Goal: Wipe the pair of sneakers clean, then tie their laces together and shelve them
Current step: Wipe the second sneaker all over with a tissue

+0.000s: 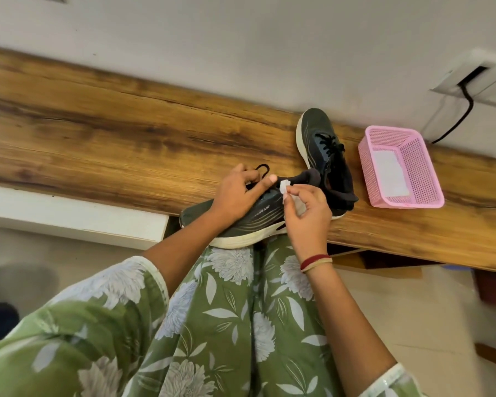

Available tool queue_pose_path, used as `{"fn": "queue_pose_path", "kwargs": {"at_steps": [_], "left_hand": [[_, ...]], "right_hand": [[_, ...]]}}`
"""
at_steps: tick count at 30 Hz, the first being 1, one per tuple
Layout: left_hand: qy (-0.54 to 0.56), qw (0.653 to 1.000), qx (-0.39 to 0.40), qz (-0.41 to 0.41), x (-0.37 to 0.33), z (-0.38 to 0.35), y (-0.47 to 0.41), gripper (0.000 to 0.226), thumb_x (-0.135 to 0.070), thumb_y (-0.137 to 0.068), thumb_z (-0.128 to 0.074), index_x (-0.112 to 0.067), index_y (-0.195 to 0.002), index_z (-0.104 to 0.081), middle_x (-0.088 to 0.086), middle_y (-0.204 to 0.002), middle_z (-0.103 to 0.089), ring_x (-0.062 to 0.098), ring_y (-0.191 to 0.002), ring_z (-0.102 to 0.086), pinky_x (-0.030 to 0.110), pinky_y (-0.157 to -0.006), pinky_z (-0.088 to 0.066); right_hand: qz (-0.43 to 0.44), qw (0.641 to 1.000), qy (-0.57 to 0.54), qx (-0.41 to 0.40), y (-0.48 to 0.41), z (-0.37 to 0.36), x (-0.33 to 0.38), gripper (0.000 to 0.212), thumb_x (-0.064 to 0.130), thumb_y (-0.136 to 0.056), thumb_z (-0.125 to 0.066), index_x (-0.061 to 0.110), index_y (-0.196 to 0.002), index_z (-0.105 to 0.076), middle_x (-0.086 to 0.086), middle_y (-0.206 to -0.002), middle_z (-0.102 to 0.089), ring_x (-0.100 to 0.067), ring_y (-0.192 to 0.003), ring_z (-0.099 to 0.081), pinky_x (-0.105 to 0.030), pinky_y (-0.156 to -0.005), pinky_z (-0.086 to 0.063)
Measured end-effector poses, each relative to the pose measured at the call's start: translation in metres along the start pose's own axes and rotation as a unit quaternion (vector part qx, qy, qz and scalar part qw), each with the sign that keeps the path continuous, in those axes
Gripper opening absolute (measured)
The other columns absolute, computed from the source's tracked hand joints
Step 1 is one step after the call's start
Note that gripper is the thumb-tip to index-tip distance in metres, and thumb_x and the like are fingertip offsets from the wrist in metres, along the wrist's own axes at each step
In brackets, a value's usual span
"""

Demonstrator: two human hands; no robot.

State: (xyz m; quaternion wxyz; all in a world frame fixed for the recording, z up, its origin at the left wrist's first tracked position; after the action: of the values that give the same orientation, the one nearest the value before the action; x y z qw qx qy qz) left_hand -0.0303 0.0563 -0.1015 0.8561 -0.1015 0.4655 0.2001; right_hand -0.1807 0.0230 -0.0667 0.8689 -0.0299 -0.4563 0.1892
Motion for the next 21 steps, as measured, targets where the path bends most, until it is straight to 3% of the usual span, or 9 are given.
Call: {"fn": "queue_pose_path", "kwargs": {"at_steps": [3, 5, 7, 8, 10, 12, 15, 18, 21], "left_hand": [[0.037, 0.998, 0.027, 0.031, 0.002, -0.002, -0.005, 0.041, -0.047, -0.092, -0.056, -0.031, -0.055, -0.049, -0.003, -0.068, -0.048, 0.012, -0.065, -0.049, 0.032, -0.063, -0.037], [0.168, 0.979, 0.032, 0.107, 0.005, 0.0, -0.007, 0.04, -0.041, -0.093, -0.057, -0.027, -0.055, -0.06, -0.004, -0.06, -0.057, 0.009, -0.06, -0.052, 0.029, -0.062, -0.041], [0.268, 0.945, 0.018, 0.185, 0.01, 0.002, -0.01, 0.033, -0.043, -0.09, -0.062, -0.014, -0.081, -0.074, 0.015, -0.079, -0.071, 0.019, -0.071, -0.062, 0.038, -0.072, -0.05], [0.299, 0.929, 0.007, 0.219, 0.013, 0.003, -0.011, 0.043, -0.045, -0.088, -0.064, -0.004, -0.095, -0.071, 0.02, -0.09, -0.071, 0.023, -0.078, -0.064, 0.041, -0.078, -0.052], [0.349, 0.894, -0.013, 0.282, 0.017, 0.003, -0.012, 0.051, -0.047, -0.085, -0.065, 0.0, -0.106, -0.062, 0.015, -0.092, -0.071, 0.022, -0.081, -0.067, 0.034, -0.071, -0.055], [0.378, 0.869, -0.026, 0.319, 0.023, 0.002, -0.015, 0.035, -0.042, -0.087, -0.065, -0.01, -0.097, -0.056, 0.004, -0.078, -0.068, 0.015, -0.068, -0.064, 0.024, -0.062, -0.051], [0.399, 0.853, -0.032, 0.336, 0.022, 0.002, -0.017, 0.022, -0.027, -0.092, -0.062, -0.012, -0.078, -0.052, -0.002, -0.051, -0.055, 0.008, -0.043, -0.051, 0.019, -0.049, -0.045], [0.401, 0.833, -0.06, 0.378, 0.023, 0.002, -0.024, 0.02, -0.017, -0.093, -0.06, -0.014, -0.078, -0.048, 0.002, -0.055, -0.047, 0.005, -0.029, -0.041, 0.013, -0.034, -0.034], [0.396, 0.807, -0.109, 0.424, 0.033, 0.001, -0.031, 0.016, -0.005, -0.089, -0.059, -0.013, -0.077, -0.051, 0.006, -0.065, -0.053, 0.007, -0.033, -0.045, 0.013, -0.032, -0.032]], "right_hand": [[0.007, 1.0, 0.008, 0.015, -0.002, 0.0, -0.001, 0.011, 0.006, -0.084, -0.064, 0.009, -0.093, -0.07, -0.006, -0.1, -0.06, -0.012, -0.093, -0.057, -0.012, -0.087, -0.04], [0.016, 1.0, 0.012, 0.015, -0.001, 0.001, 0.0, 0.011, 0.005, -0.084, -0.064, 0.009, -0.093, -0.07, -0.005, -0.1, -0.06, -0.012, -0.093, -0.057, -0.007, -0.086, -0.039], [0.032, 0.999, 0.021, 0.023, 0.003, 0.001, 0.001, 0.012, 0.004, -0.084, -0.063, 0.008, -0.093, -0.07, -0.005, -0.1, -0.06, -0.01, -0.092, -0.056, -0.007, -0.086, -0.039], [0.039, 0.998, 0.025, 0.032, 0.006, 0.0, 0.002, 0.012, 0.003, -0.085, -0.062, 0.008, -0.093, -0.07, -0.004, -0.1, -0.059, -0.009, -0.092, -0.056, -0.007, -0.086, -0.038], [0.055, 0.996, 0.045, 0.046, 0.008, -0.003, 0.004, 0.013, 0.003, -0.085, -0.06, 0.007, -0.094, -0.069, -0.004, -0.1, -0.058, -0.008, -0.091, -0.054, -0.004, -0.085, -0.036], [0.075, 0.992, 0.084, 0.053, 0.006, -0.006, 0.006, 0.014, 0.003, -0.086, -0.059, 0.006, -0.095, -0.069, -0.005, -0.099, -0.058, -0.009, -0.09, -0.053, -0.005, -0.083, -0.035], [0.094, 0.982, 0.147, 0.074, 0.003, -0.012, 0.007, 0.014, 0.005, -0.087, -0.057, 0.006, -0.096, -0.069, -0.007, -0.099, -0.059, -0.02, -0.09, -0.056, -0.023, -0.08, -0.044], [0.11, 0.972, 0.187, 0.095, 0.007, -0.015, 0.008, 0.014, 0.004, -0.086, -0.058, 0.006, -0.095, -0.069, -0.008, -0.098, -0.06, -0.025, -0.093, -0.055, -0.024, -0.077, -0.04], [0.12, 0.966, 0.2, 0.112, 0.009, -0.014, 0.006, 0.015, 0.003, -0.086, -0.058, 0.007, -0.096, -0.069, -0.008, -0.097, -0.061, -0.025, -0.095, -0.054, -0.025, -0.076, -0.041]]}}
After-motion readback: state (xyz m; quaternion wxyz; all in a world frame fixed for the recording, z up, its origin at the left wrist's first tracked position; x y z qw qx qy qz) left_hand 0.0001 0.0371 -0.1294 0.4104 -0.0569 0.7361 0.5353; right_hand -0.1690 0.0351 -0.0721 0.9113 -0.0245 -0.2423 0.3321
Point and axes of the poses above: each hand's wrist, its own y-axis away from the middle knuckle, its own z-axis out of the back of the hand, x = y × z, the point moved 2 cm from there along -y, towards the middle knuckle
